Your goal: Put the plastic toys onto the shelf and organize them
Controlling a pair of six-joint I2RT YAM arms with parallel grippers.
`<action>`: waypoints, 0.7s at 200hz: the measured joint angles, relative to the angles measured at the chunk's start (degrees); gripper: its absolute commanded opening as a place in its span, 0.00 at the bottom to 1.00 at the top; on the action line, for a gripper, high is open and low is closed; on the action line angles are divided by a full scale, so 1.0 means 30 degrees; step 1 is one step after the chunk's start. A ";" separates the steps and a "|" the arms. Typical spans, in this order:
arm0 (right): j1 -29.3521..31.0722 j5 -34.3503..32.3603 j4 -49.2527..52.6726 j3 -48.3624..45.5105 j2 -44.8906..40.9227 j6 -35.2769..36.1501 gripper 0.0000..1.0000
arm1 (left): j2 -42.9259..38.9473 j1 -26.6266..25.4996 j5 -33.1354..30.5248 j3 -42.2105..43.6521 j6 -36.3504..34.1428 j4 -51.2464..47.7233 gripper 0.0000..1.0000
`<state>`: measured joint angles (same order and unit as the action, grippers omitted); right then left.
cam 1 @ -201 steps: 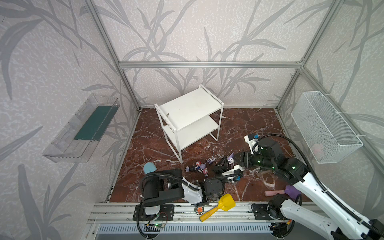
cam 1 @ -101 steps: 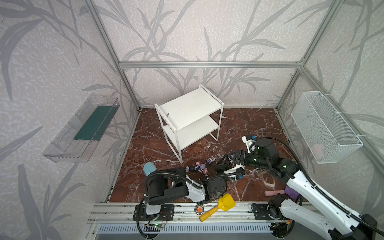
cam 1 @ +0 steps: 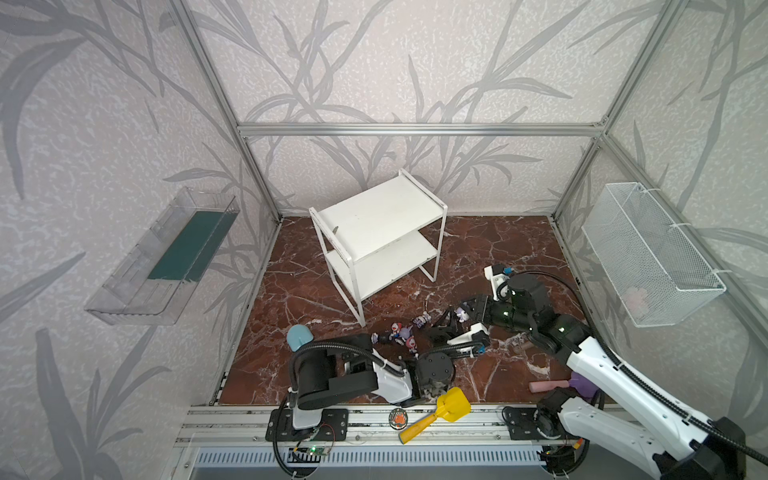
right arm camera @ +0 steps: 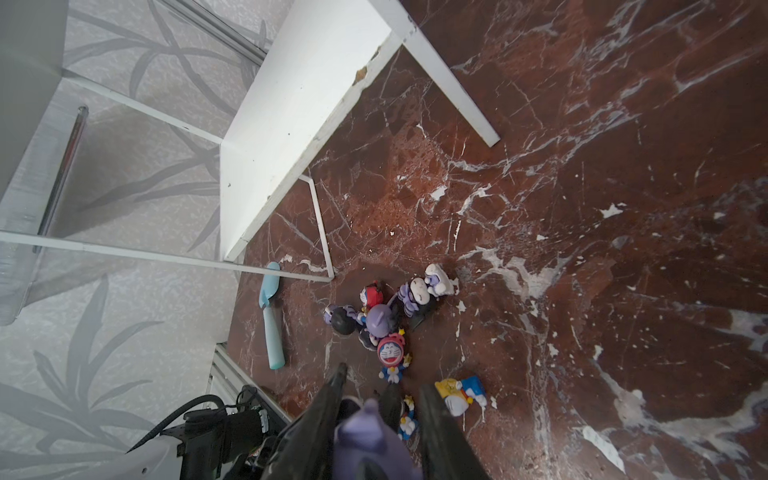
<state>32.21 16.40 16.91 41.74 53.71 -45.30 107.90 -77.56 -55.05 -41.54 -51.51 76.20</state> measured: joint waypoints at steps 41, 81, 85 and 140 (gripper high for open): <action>0.0015 -0.0335 0.0007 0.0000 -0.0007 0.0219 0.13 | 0.0277 0.0000 -0.0168 -0.0255 -0.0372 -0.0044 0.03; -0.0022 -0.0546 0.0051 0.0000 -0.0051 0.0532 0.13 | 0.0393 0.0000 -0.0255 -0.0539 -0.0670 0.0095 0.80; -0.0029 -0.0539 0.0051 0.0000 -0.0051 0.0554 0.13 | 0.0386 0.0000 -0.0211 -0.0583 -0.0692 0.0182 0.86; -0.2091 0.0102 0.0131 0.0000 0.0117 0.2484 0.12 | -0.1129 0.0000 -0.0211 0.0306 -0.1202 0.0342 1.00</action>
<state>25.93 16.71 17.30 41.74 54.06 -37.85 104.51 -77.56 -55.68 -40.62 -55.11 77.23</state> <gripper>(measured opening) 0.179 0.994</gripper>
